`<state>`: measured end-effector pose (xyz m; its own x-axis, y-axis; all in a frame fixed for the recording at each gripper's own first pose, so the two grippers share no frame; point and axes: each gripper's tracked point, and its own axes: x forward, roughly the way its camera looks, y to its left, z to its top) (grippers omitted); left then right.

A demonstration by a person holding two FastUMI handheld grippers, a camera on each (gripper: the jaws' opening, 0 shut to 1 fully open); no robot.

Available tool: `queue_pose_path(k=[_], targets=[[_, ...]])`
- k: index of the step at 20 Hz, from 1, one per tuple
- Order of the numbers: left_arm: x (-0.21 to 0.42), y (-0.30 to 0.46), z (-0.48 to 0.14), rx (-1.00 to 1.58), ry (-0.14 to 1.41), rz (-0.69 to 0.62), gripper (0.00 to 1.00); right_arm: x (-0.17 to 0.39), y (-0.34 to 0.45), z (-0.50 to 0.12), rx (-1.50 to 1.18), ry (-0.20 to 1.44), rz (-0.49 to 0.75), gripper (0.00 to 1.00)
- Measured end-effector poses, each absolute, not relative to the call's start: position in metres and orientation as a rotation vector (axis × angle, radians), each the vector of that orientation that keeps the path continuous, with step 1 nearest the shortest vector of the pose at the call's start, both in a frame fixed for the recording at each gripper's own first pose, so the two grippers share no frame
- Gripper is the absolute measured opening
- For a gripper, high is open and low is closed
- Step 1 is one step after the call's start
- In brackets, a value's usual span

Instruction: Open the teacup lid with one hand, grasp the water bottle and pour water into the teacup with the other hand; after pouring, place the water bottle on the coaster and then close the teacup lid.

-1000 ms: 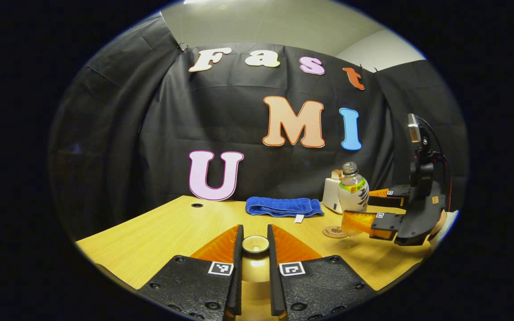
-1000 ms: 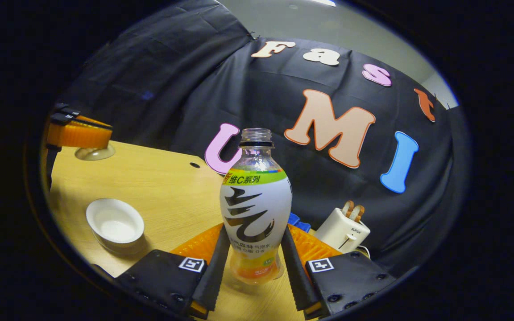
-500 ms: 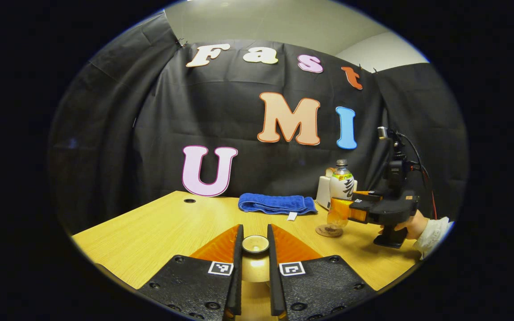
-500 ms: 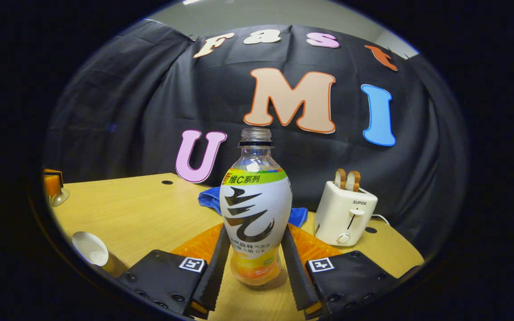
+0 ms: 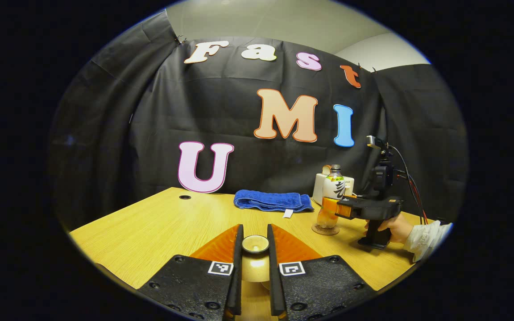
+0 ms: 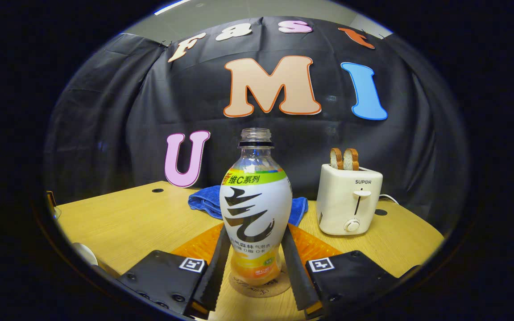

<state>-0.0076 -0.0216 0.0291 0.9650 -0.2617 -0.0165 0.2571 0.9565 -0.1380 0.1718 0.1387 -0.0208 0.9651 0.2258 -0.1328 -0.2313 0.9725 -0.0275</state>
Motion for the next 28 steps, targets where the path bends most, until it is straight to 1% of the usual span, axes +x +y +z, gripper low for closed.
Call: queue_pose_path(k=[5, 6, 8, 12, 14, 16, 19, 20, 23, 26, 27, 28], targets=[[-0.01, -0.026, 0.031, -0.137, 0.033, -0.273, 0.23, 0.178, 0.133, -0.035, -0.033, 0.161, 0.211, 0.69], [-0.01, -0.027, 0.031, -0.137, 0.033, -0.274, 0.24, 0.178, 0.133, -0.033, -0.032, 0.151, 0.21, 0.7], [-0.01, -0.029, 0.031, -0.135, 0.032, -0.275, 0.23, 0.178, 0.131, -0.035, -0.031, 0.151, 0.207, 0.7], [-0.01, -0.033, 0.031, -0.132, 0.036, -0.283, 0.23, 0.175, 0.13, -0.037, -0.024, 0.169, 0.21, 0.77], [-0.011, -0.037, 0.031, -0.129, 0.037, -0.288, 0.23, 0.176, 0.127, -0.039, -0.019, 0.178, 0.203, 0.77], [-0.011, -0.041, 0.032, -0.125, 0.038, -0.295, 0.23, 0.173, 0.125, -0.038, -0.014, 0.179, 0.201, 0.84], [-0.01, -0.049, 0.03, -0.115, 0.043, -0.31, 0.23, 0.167, 0.12, -0.034, -0.015, 0.172, 0.192, 0.99], [-0.01, -0.052, 0.029, -0.11, 0.046, -0.317, 0.23, 0.163, 0.119, -0.03, -0.014, 0.162, 0.192, 0.96], [-0.008, -0.064, 0.024, -0.096, 0.058, -0.338, 0.23, 0.149, 0.11, -0.017, -0.032, 0.119, 0.187, 0.93], [-0.008, -0.077, 0.014, -0.085, 0.081, -0.361, 0.23, 0.135, 0.102, -0.009, -0.057, 0.093, 0.185, 0.93], [-0.007, -0.081, 0.01, -0.079, 0.091, -0.368, 0.23, 0.13, 0.098, -0.006, -0.062, 0.083, 0.185, 0.98], [-0.007, -0.083, 0.005, -0.073, 0.103, -0.371, 0.23, 0.127, 0.097, -0.005, -0.066, 0.077, 0.188, 0.96]])
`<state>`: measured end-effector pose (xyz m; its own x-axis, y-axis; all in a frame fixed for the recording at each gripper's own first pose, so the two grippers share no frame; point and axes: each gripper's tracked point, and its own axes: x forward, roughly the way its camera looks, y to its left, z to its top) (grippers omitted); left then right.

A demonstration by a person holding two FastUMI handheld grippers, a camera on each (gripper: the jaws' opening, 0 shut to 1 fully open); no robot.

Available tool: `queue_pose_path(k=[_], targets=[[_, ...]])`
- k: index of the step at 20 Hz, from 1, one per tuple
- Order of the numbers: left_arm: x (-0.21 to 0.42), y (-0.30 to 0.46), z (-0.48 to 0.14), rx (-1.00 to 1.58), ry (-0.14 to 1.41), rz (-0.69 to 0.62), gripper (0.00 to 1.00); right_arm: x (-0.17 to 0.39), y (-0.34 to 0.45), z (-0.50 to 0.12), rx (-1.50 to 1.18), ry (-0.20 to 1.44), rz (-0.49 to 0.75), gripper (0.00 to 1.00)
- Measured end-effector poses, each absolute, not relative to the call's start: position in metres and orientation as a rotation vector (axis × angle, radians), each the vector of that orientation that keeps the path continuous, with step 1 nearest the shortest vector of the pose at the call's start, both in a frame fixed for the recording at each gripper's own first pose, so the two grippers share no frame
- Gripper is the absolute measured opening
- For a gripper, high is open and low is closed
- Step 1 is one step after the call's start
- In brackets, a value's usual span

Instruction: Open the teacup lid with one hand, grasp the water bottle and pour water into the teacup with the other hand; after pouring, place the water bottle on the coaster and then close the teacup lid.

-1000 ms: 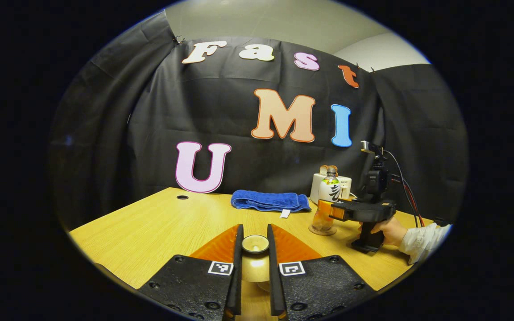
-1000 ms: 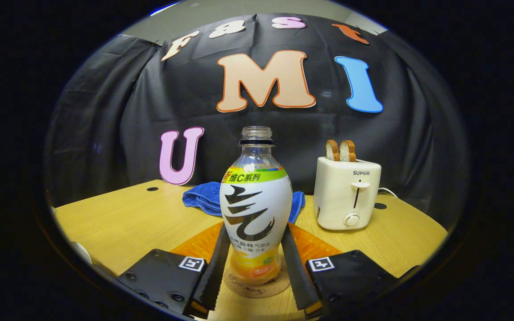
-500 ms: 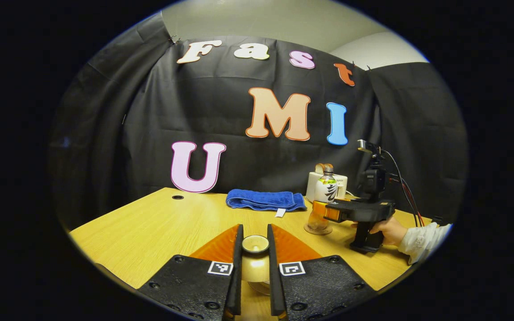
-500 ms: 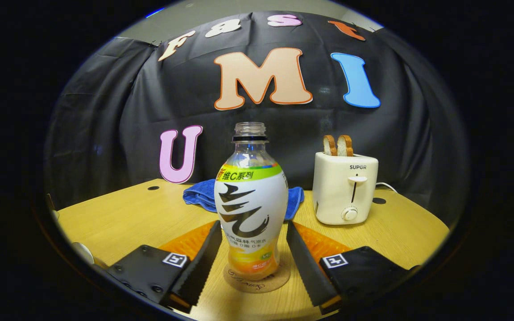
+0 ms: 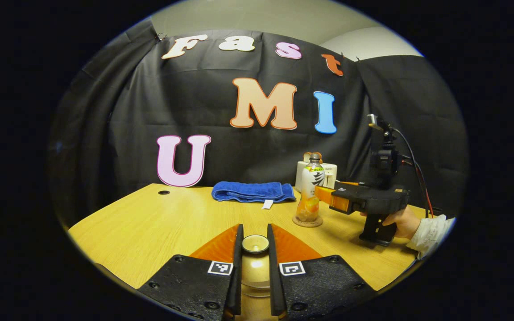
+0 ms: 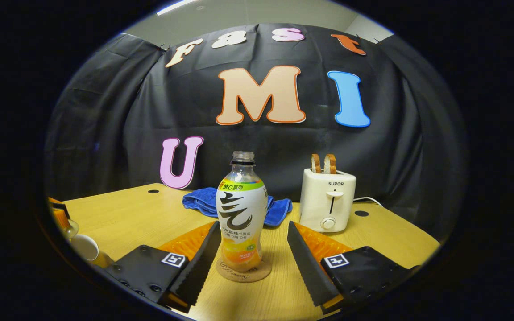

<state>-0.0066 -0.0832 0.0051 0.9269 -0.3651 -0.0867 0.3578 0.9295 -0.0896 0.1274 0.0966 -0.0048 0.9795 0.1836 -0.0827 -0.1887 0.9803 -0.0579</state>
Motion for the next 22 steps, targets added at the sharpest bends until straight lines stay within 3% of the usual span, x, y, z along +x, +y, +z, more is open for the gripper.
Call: queue_pose_path(k=[15, 20, 21, 22], targets=[[0.0, -0.097, -0.025, -0.03, 0.168, -0.37, 0.23, 0.108, 0.078, -0.001, -0.055, 0.062, 0.183, 0.93], [-0.001, -0.094, -0.025, -0.018, 0.152, -0.348, 0.28, 0.094, 0.081, 0.002, -0.04, 0.054, 0.196, 0.93], [-0.001, -0.093, -0.022, -0.023, 0.144, -0.341, 0.33, 0.09, 0.083, 0.005, -0.034, 0.053, 0.199, 0.95], [0.0, -0.092, -0.021, -0.026, 0.137, -0.33, 0.49, 0.086, 0.083, 0.006, -0.026, 0.051, 0.202, 0.95]])
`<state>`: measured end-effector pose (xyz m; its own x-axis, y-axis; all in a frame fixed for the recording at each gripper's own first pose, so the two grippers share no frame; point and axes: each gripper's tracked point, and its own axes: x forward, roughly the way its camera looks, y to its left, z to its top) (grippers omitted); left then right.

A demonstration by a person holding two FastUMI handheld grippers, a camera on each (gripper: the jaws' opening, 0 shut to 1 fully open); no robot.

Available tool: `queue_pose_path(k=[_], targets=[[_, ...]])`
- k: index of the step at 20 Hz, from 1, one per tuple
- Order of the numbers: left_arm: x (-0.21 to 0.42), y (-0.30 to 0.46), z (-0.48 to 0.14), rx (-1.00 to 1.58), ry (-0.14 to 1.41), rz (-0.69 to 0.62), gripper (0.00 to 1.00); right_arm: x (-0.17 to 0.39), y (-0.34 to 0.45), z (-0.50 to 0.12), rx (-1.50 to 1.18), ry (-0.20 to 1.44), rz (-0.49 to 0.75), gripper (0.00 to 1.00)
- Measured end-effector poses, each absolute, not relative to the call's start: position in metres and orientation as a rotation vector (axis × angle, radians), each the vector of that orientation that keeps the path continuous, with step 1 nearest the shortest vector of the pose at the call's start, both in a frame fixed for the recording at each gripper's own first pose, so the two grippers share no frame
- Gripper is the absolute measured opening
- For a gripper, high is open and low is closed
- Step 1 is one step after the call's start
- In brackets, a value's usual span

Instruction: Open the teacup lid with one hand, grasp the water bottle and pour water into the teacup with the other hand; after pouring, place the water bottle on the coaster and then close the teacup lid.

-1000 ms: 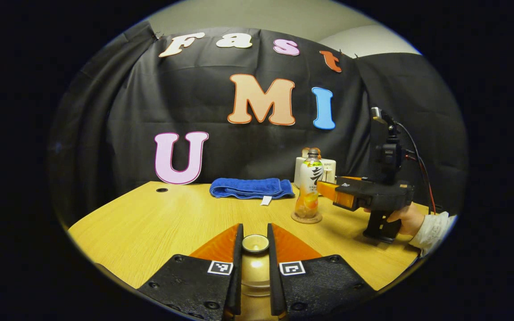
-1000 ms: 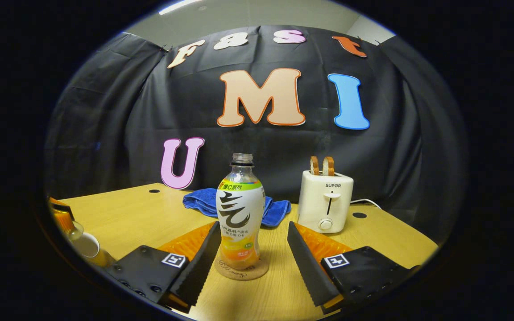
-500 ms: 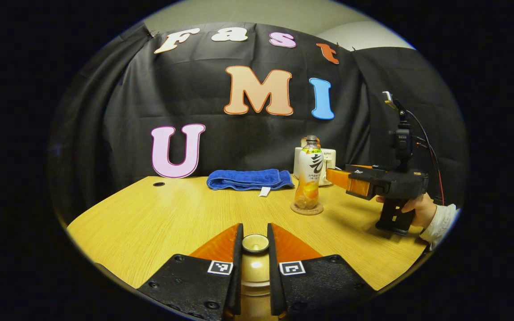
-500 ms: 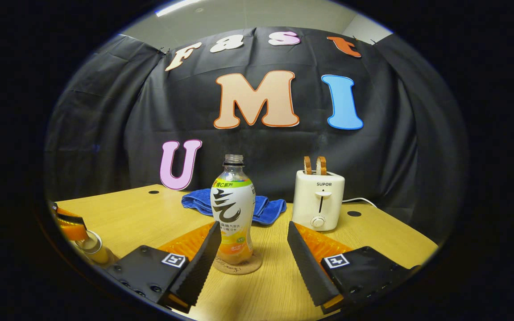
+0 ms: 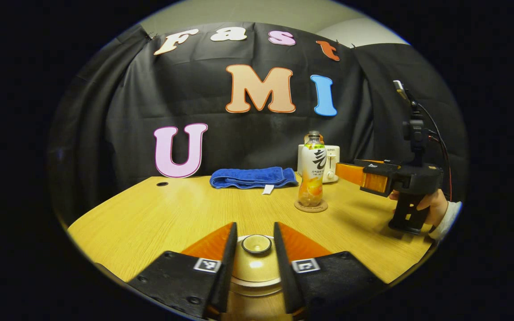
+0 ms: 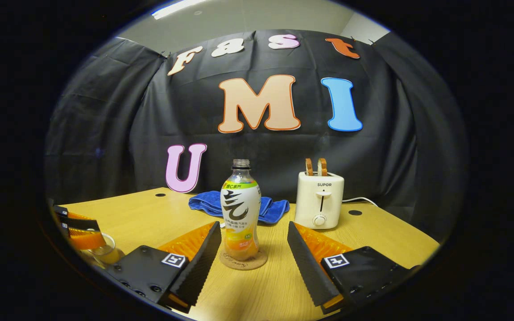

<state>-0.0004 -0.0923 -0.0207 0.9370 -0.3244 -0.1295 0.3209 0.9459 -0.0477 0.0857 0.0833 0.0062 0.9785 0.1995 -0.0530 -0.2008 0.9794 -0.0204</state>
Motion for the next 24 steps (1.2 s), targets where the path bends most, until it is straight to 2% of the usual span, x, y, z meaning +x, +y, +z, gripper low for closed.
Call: queue_pose_path(k=[1, 3, 5, 14, 16, 19, 21, 23, 24], targets=[[-0.001, -0.09, -0.018, -0.028, 0.127, -0.318, 0.65, 0.079, 0.083, 0.006, -0.017, 0.05, 0.203, 0.95], [-0.002, -0.086, -0.01, -0.028, 0.096, -0.287, 0.85, 0.066, 0.082, 0.008, 0.002, 0.049, 0.201, 0.95], [-0.004, -0.082, 0.0, -0.033, 0.057, -0.251, 0.93, 0.051, 0.079, 0.011, 0.02, 0.043, 0.195, 0.96], [-0.025, -0.093, 0.009, -0.063, -0.004, -0.193, 0.94, -0.021, 0.063, 0.014, 0.022, -0.008, 0.137, 0.95], [-0.028, -0.097, 0.012, -0.049, -0.018, -0.192, 0.94, -0.028, 0.06, 0.006, 0.018, 0.002, 0.129, 0.93], [-0.032, -0.098, 0.014, -0.034, -0.038, -0.189, 0.94, -0.038, 0.054, -0.007, 0.03, 0.027, 0.115, 0.98], [-0.032, -0.1, 0.013, -0.043, -0.039, -0.194, 0.94, -0.042, 0.05, -0.011, 0.039, 0.032, 0.109, 0.93], [-0.03, -0.099, 0.008, -0.047, -0.027, -0.192, 0.94, -0.043, 0.048, -0.015, 0.045, 0.04, 0.103, 0.95], [-0.031, -0.099, 0.005, -0.05, -0.018, -0.189, 0.94, -0.043, 0.049, -0.016, 0.047, 0.045, 0.104, 0.93]])
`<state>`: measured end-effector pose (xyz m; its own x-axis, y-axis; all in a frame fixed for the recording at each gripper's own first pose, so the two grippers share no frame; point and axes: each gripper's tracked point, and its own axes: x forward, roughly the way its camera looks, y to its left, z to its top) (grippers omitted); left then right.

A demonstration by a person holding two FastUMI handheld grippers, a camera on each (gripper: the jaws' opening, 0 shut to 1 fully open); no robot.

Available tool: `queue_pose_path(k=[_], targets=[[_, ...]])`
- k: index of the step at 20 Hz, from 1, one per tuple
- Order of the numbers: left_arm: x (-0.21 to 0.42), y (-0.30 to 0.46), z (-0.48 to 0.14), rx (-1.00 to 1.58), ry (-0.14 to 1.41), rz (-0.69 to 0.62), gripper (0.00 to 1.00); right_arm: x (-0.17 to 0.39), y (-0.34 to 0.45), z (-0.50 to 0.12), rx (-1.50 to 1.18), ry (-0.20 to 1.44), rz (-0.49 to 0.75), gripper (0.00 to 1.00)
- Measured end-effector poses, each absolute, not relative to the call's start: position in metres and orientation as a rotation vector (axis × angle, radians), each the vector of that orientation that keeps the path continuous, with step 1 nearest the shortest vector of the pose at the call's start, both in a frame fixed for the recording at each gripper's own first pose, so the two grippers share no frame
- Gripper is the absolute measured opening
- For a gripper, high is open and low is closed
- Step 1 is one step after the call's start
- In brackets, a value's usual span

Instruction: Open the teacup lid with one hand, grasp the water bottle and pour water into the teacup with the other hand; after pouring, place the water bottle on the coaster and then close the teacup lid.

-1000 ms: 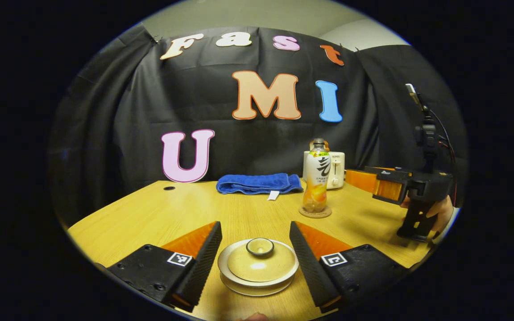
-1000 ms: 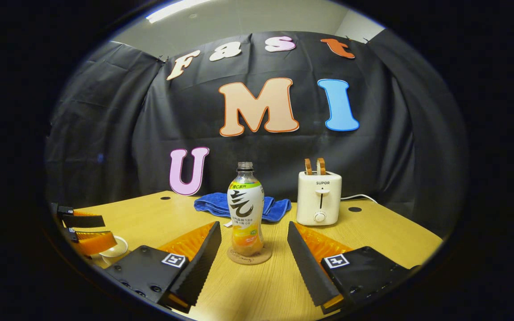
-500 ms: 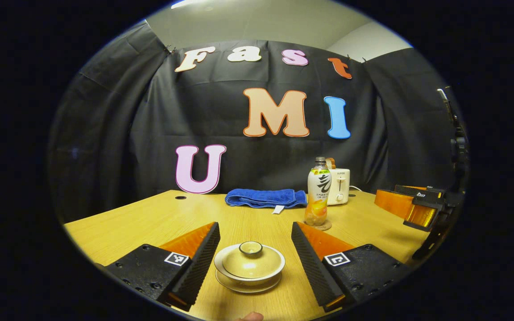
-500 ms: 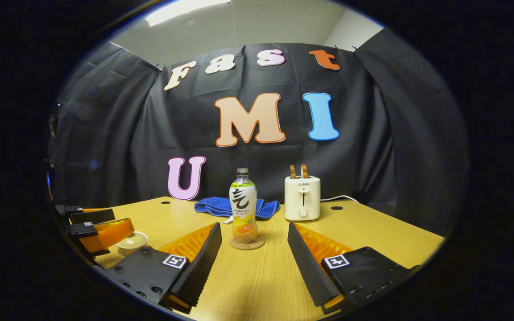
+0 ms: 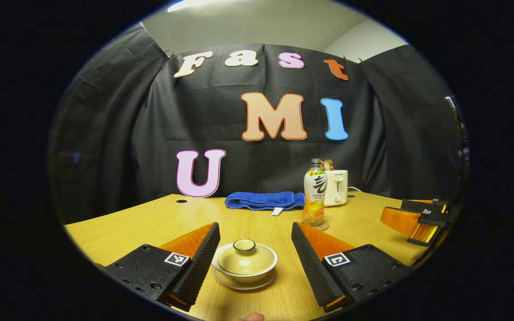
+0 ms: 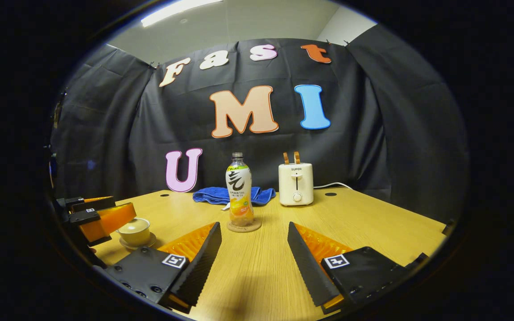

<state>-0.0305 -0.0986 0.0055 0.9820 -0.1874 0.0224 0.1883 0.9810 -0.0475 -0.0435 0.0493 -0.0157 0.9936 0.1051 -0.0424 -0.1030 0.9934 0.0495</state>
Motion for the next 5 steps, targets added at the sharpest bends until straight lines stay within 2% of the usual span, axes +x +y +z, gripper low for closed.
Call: queue_pose_path(k=[5], targets=[[-0.0309, -0.0992, 0.0004, -0.052, -0.002, -0.185, 0.94, -0.0446, 0.0525, -0.012, -0.008, 0.015, 0.098, 0.95]])
